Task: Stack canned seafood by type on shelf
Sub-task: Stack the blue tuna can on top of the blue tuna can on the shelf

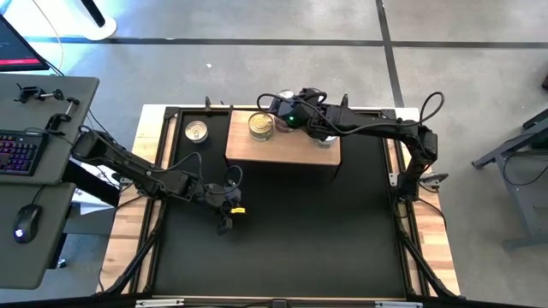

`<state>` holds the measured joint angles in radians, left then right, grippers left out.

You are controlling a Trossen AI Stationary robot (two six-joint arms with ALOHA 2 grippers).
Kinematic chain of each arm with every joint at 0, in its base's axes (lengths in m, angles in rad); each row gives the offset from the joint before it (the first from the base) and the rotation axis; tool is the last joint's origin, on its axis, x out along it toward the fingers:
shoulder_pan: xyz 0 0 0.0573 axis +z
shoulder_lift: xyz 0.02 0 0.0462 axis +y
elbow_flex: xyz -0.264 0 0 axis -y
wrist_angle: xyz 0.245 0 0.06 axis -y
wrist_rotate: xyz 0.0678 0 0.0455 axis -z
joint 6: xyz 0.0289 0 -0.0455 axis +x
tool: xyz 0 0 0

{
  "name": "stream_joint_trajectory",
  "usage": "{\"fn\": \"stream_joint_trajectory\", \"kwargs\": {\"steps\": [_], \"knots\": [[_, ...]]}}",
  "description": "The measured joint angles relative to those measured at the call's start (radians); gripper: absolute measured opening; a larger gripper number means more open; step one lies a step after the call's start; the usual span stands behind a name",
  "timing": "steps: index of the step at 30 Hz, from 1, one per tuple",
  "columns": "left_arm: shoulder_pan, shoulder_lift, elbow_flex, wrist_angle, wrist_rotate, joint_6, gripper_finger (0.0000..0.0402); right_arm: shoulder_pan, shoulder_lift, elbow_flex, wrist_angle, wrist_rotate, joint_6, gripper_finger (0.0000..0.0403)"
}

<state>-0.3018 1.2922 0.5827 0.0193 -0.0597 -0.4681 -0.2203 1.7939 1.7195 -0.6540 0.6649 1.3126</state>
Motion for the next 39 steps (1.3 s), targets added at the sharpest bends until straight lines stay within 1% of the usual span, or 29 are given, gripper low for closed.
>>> {"fn": "stream_joint_trajectory", "kwargs": {"steps": [4,7,14,17,19,24,28,31,39], "knots": [[0.000,0.000,0.000,0.000,0.000,0.000,0.0000,-0.003,0.000,0.000,0.000,-0.064,0.035,0.0275],[0.000,0.000,0.000,0.000,0.000,0.000,0.0000,-0.003,0.000,0.000,0.001,-0.090,0.012,0.0275],[0.000,0.000,0.000,0.000,0.000,0.000,0.0000,-0.002,-0.004,0.000,-0.001,-0.079,-0.034,0.0275],[0.000,0.000,0.000,0.000,-0.006,0.000,0.0000,-0.002,-0.014,0.000,-0.003,-0.042,-0.090,0.0275],[0.000,0.000,0.000,0.000,-0.008,0.000,0.0000,-0.002,-0.019,0.000,-0.001,-0.021,-0.099,0.0275],[0.000,0.000,0.000,0.000,-0.020,0.000,0.0000,-0.002,-0.022,0.000,-0.002,-0.031,-0.102,0.0275],[0.000,0.000,0.000,0.000,-0.030,0.000,0.0000,-0.002,-0.022,0.000,-0.008,-0.072,-0.143,0.0275],[0.000,0.000,0.000,0.000,-0.031,0.000,0.0000,-0.002,-0.022,0.000,-0.019,-0.071,-0.188,0.0275],[0.000,0.000,0.000,0.000,-0.031,0.000,0.0000,-0.002,-0.023,0.000,-0.038,-0.066,-0.196,0.0277]]}}
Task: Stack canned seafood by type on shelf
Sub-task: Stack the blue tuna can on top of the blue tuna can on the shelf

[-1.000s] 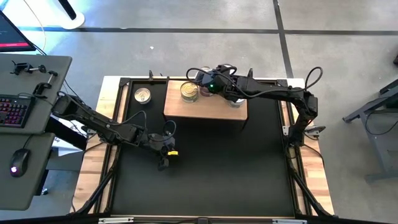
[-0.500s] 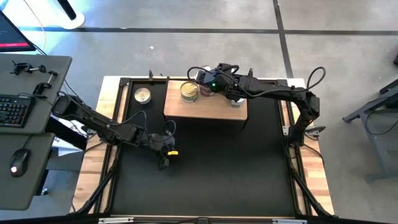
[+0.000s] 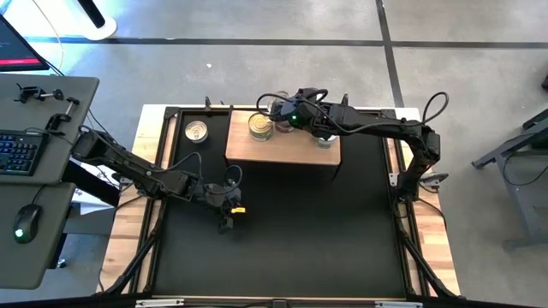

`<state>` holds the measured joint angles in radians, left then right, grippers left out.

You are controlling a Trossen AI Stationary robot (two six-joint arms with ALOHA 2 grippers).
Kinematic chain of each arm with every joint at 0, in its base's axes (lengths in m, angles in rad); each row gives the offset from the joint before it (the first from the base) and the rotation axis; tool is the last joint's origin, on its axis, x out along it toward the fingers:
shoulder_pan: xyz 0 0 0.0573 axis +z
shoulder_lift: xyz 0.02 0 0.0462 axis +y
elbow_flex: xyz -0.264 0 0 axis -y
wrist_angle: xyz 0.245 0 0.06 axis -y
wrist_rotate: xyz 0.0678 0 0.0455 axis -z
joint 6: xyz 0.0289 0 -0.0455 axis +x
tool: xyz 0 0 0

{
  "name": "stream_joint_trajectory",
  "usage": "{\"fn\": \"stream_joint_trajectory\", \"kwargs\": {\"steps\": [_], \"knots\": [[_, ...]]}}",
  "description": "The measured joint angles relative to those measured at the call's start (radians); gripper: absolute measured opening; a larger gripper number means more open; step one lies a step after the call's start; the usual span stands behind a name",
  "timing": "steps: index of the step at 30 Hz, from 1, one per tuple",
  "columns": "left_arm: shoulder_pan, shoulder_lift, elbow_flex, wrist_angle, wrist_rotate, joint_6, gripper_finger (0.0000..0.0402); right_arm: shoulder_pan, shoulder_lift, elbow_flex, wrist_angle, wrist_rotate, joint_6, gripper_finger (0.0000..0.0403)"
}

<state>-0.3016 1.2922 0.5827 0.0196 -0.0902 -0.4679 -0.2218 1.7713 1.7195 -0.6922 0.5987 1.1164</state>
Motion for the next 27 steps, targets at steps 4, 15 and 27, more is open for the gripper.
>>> {"fn": "stream_joint_trajectory", "kwargs": {"steps": [4,15,27], "knots": [[0.000,0.000,0.000,0.000,0.000,0.000,0.0000,0.000,0.000,0.000,-0.001,0.001,0.000,0.0293],[0.000,0.000,0.000,0.000,0.000,0.000,0.0000,0.000,-0.020,0.000,-0.012,0.046,0.007,0.0355],[0.011,-0.015,0.030,0.021,0.016,-0.032,0.0000,0.057,-0.095,0.000,0.001,0.041,-0.067,0.0358]]}}
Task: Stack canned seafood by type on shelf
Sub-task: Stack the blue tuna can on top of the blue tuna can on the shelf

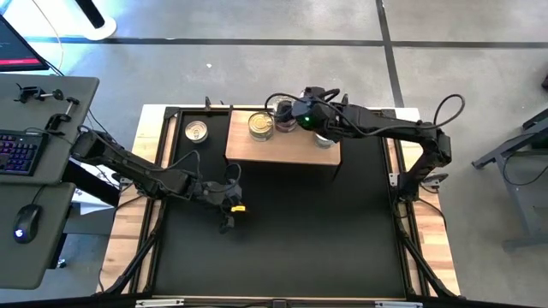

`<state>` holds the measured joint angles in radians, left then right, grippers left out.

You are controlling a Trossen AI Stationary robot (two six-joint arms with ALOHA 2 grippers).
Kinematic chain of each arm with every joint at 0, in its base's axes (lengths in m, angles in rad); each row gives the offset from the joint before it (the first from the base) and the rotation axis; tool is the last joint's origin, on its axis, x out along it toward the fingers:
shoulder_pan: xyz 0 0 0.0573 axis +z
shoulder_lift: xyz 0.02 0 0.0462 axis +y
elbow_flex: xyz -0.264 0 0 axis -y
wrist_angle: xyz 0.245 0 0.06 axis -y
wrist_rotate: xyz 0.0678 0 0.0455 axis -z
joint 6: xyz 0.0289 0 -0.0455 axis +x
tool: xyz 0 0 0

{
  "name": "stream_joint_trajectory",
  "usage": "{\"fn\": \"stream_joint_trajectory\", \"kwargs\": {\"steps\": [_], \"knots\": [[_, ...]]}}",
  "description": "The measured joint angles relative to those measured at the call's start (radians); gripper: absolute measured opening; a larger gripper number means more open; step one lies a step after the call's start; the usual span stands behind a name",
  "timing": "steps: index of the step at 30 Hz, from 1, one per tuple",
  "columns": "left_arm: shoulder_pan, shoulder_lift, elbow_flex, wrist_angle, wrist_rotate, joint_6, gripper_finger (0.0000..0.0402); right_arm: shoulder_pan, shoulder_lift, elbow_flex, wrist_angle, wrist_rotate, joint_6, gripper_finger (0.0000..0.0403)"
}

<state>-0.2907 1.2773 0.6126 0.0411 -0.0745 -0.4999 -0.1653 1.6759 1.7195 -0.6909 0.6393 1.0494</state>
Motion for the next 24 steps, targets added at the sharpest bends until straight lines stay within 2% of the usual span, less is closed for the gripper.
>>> {"fn": "stream_joint_trajectory", "kwargs": {"steps": [3,8,11,16,18,20,22,24], "knots": [[0.034,-0.052,0.075,-0.037,0.062,0.065,0.0000,0.046,-0.022,0.000,-0.008,-0.003,-0.109,0.0358],[0.126,-0.140,0.273,-0.247,0.057,0.210,0.0000,0.119,-0.065,0.000,-0.073,-0.049,-0.227,0.0358],[0.224,-0.142,0.432,-0.540,0.032,0.272,0.0000,0.155,-0.083,0.000,-0.190,-0.123,-0.266,0.0358],[0.446,-0.068,0.651,-1.090,-0.019,0.381,0.0000,0.221,-0.113,0.000,-0.540,-0.271,-0.227,0.0358],[0.544,-0.045,0.698,-1.256,-0.095,0.401,0.0000,0.259,-0.113,0.000,-0.679,-0.279,-0.185,0.0358],[0.642,-0.039,0.711,-1.353,-0.159,0.394,0.0000,0.301,-0.113,0.000,-0.803,-0.262,-0.153,0.0355],[0.741,-0.039,0.704,-1.372,-0.165,0.364,0.0000,0.342,-0.113,-0.009,-0.881,-0.218,-0.120,0.0341],[0.836,-0.034,0.674,-1.385,-0.151,0.348,0.0000,0.373,-0.123,-0.052,-0.875,-0.193,-0.117,0.0309]]}}
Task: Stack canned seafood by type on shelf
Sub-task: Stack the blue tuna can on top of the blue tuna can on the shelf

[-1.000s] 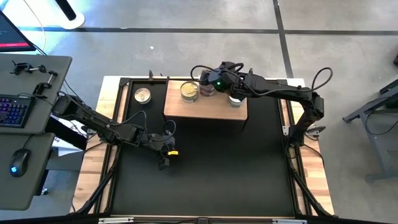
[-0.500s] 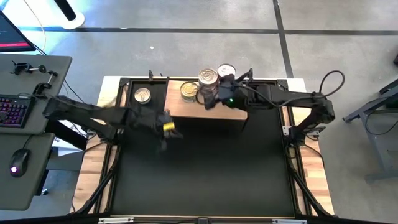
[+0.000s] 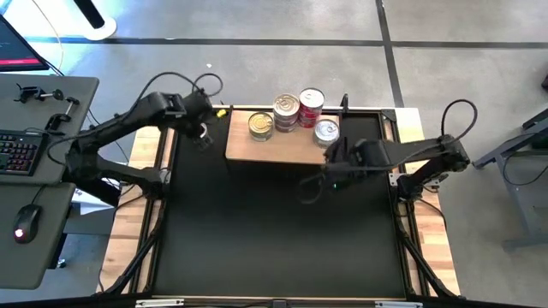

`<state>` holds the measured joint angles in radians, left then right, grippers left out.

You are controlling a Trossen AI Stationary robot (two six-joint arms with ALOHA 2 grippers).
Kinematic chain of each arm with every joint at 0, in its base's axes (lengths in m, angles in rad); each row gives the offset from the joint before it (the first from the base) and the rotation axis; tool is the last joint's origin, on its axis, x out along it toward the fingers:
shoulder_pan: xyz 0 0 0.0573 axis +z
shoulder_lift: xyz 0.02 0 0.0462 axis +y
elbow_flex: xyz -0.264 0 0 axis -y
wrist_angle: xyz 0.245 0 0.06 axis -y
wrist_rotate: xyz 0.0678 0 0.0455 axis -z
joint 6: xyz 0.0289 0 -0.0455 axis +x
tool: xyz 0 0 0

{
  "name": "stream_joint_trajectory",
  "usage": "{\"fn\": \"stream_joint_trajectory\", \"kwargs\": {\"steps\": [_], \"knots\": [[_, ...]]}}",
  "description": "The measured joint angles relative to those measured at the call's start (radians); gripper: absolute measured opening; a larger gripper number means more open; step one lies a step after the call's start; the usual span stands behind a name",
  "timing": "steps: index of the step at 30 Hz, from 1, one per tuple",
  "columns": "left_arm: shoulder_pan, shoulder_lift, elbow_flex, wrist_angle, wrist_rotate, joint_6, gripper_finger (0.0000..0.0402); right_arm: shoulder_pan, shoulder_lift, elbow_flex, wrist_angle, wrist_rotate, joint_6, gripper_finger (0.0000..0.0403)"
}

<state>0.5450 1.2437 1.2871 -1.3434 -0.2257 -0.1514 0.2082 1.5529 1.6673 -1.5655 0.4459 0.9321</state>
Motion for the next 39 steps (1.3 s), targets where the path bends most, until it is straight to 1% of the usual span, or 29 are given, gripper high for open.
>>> {"fn": "stream_joint_trajectory", "kwargs": {"steps": [1,3,5,7,8,10,12,15,19,22,27,30,33,36,39], "knots": [[0.044,0.009,-0.019,-0.007,0.002,-0.001,0.0000,0.013,-0.007,-0.035,0.005,0.002,-0.008,0.0286],[0.116,0.037,-0.065,-0.007,-0.003,-0.018,0.0000,0.029,-0.021,-0.116,0.003,0.004,-0.008,0.0219],[0.176,0.075,-0.113,-0.026,-0.014,-0.028,0.0000,0.044,-0.041,-0.217,0.007,-0.014,0.011,0.0132],[0.208,0.118,-0.154,-0.022,-0.030,-0.030,0.0000,0.059,-0.067,-0.320,0.066,-0.048,0.034,0.0045],[0.218,0.140,-0.173,-0.015,-0.034,-0.030,0.0000,0.068,-0.084,-0.369,0.124,-0.071,0.042,0.0024],[0.219,0.177,-0.205,0.041,-0.054,-0.011,0.0000,0.082,-0.121,-0.451,0.251,-0.117,0.076,0.0023],[0.216,0.203,-0.233,0.133,-0.080,0.032,0.0000,0.094,-0.146,-0.511,0.371,-0.146,0.102,0.0025],[0.213,0.232,-0.266,0.261,-0.125,0.093,0.0000,0.110,-0.161,-0.557,0.482,-0.163,0.141,0.0008],[0.221,0.246,-0.321,0.375,-0.197,0.191,0.0000,0.139,-0.161,-0.558,0.518,-0.159,0.189,0.0008],[0.233,0.245,-0.372,0.471,-0.210,0.252,0.0000,0.160,-0.161,-0.557,0.544,-0.130,0.239,0.0003],[0.241,0.246,-0.451,0.563,-0.249,0.254,0.0000,0.190,-0.161,-0.557,0.562,-0.090,0.327,0.0001],[0.241,0.245,-0.483,0.581,-0.285,0.242,0.0000,0.199,-0.161,-0.557,0.576,-0.083,0.349,0.0000],[0.224,0.242,-0.498,0.556,-0.286,0.217,0.0000,0.200,-0.160,-0.557,0.596,-0.083,0.351,0.0000],[0.189,0.241,-0.502,0.475,-0.273,0.160,0.0000,0.199,-0.160,-0.557,0.614,-0.071,0.352,0.0000],[0.135,0.241,-0.502,0.393,-0.255,0.078,0.0000,0.199,-0.162,-0.556,0.638,-0.025,0.370,0.0000]]}}
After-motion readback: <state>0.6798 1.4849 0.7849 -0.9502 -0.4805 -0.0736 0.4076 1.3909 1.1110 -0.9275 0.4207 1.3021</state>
